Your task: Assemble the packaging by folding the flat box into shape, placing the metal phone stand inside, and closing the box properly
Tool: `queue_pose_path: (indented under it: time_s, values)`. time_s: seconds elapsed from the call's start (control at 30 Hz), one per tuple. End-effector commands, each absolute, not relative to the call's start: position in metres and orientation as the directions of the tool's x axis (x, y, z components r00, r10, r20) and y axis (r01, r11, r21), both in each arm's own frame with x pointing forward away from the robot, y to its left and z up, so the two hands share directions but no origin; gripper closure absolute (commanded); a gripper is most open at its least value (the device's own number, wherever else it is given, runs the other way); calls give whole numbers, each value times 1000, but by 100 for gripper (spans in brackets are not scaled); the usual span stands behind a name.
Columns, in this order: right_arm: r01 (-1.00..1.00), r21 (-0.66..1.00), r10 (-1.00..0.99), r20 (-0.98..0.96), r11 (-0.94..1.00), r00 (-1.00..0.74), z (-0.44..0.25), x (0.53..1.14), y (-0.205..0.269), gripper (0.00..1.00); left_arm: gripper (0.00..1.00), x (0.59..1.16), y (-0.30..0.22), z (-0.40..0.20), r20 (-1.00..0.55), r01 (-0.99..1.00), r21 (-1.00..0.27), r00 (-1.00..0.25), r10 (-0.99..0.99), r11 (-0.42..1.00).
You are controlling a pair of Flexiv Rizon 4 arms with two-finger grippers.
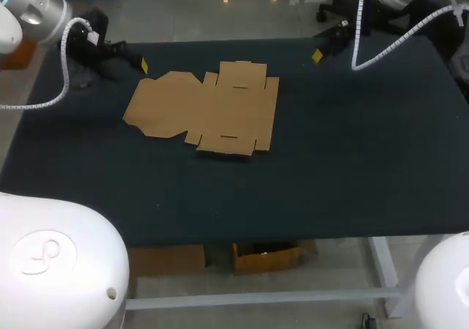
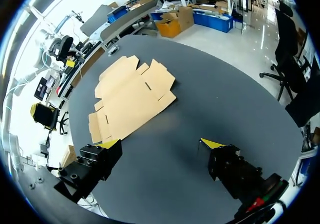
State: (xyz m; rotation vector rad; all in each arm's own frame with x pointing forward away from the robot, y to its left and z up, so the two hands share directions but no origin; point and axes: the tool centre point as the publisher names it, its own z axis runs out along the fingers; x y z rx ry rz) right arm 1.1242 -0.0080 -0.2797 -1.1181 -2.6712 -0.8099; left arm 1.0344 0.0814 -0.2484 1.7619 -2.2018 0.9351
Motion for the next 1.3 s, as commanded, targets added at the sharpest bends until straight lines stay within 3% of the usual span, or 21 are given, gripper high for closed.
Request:
queue_pose_path:
  time_s: [0.03,0.3,1.3]
  values:
    - [689,358,585,366,630,-724,-283,1146,6,0,0,1027,77,-242,484,-920,-373,-302,-821,119]
    - [675,352,567,368,648,-737,-297,1168,21,0,0,1018,73,-240,460,-913,-377,-328,-825,153]
    - [621,348,425,496,702,-757,-347,1224,87,0,0,1017,83,-248,463,-938,-336,-245,-852,87]
